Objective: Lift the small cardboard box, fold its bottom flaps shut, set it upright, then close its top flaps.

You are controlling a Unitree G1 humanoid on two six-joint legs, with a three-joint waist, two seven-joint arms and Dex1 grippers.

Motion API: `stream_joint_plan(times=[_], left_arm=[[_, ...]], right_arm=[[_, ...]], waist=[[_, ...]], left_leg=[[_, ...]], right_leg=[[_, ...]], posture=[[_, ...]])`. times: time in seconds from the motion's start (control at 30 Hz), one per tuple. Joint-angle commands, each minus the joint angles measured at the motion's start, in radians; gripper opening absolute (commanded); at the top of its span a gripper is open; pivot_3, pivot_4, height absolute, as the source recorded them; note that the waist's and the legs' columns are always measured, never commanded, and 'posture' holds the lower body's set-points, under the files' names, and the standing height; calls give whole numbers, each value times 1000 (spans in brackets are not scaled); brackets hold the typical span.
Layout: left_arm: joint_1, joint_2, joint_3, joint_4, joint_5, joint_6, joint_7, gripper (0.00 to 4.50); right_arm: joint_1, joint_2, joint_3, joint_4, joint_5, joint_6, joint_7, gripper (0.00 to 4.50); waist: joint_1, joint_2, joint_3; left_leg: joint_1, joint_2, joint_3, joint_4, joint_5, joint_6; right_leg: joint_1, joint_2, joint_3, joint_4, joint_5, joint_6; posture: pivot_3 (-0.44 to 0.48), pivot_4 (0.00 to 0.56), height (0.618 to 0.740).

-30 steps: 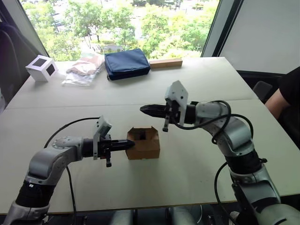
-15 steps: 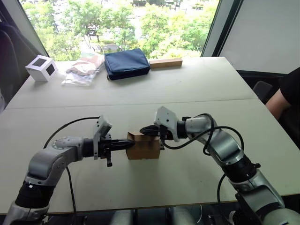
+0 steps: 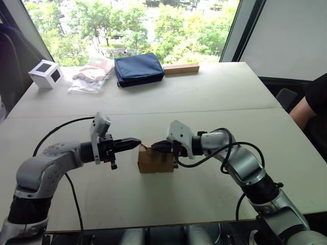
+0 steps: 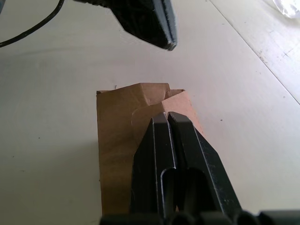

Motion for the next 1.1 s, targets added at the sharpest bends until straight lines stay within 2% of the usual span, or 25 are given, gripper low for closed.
stream_joint_plan(times=[0.03, 0.27, 0.57, 0.83, 1.1], left_arm=[[-37, -25, -52, 41, 59, -59, 10, 47], [-72, -72, -139, 138, 147, -136, -16, 47], [-85, -88, -143, 124, 146, -119, -6, 47], [-95, -98, -128, 111, 133, -92, 9, 47], [-83, -100, -136, 102, 135, -92, 17, 47]], right_arm=[[-4, 6, -2, -34, -1, -12, -2, 0], [17, 2, -24, -83, 14, 0, -10, 0], [77, -52, -16, -170, 25, 10, 15, 0], [77, -76, 40, -129, -45, -50, 23, 0], [61, -48, 35, -69, -76, -56, -4, 0]], waist=[[0, 0, 0], [-1, 0, 0], [1, 0, 0], [-1, 0, 0], [0, 0, 0]], left_leg=[[0, 0, 0, 0, 0, 0], [0, 0, 0, 0, 0, 0], [0, 0, 0, 0, 0, 0], [0, 0, 0, 0, 0, 0], [0, 0, 0, 0, 0, 0]], right_leg=[[0, 0, 0, 0, 0, 0], [0, 2, 0, 0, 0, 0], [0, 1, 0, 0, 0, 0], [0, 2, 0, 0, 0, 0], [0, 2, 0, 0, 0, 0]], posture=[[0, 150, 737], [0, 150, 737], [0, 150, 737], [0, 150, 737], [0, 150, 737]])
